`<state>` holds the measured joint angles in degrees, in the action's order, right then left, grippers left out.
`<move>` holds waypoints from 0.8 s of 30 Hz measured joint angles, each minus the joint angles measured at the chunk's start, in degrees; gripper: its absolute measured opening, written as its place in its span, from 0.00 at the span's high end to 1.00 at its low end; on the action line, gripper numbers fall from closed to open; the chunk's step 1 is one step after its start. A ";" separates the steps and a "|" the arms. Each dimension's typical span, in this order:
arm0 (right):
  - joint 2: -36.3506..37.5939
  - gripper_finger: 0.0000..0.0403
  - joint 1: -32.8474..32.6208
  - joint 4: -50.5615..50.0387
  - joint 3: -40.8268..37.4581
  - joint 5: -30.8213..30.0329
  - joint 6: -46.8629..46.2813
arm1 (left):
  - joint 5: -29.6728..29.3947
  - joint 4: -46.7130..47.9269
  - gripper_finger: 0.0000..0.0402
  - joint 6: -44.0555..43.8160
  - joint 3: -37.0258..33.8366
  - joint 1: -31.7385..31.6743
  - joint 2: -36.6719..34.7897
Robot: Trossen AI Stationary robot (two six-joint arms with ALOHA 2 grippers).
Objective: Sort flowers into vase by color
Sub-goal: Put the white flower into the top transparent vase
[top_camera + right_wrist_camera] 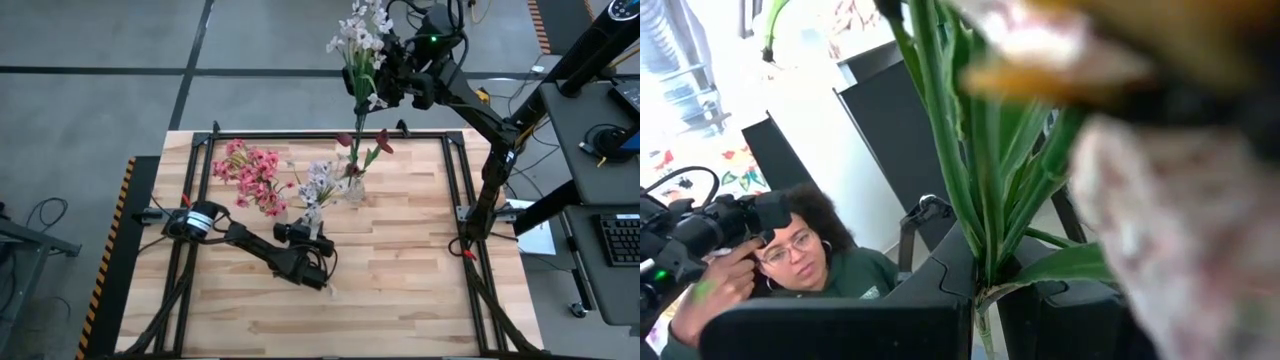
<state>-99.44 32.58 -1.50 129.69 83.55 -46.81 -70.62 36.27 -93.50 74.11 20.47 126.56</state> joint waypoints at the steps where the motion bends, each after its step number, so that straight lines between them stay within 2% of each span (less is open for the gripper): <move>1: 0.00 0.96 0.00 0.00 0.00 0.00 0.00 | 0.17 1.12 0.32 -1.08 0.00 0.07 -0.08; 24: 0.04 0.96 0.02 0.00 0.00 0.00 0.31 | 3.17 5.07 0.32 -2.05 0.04 3.96 -0.91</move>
<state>-99.39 32.59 -1.50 129.69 83.55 -46.50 -67.45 41.34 -95.55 74.15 24.43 125.65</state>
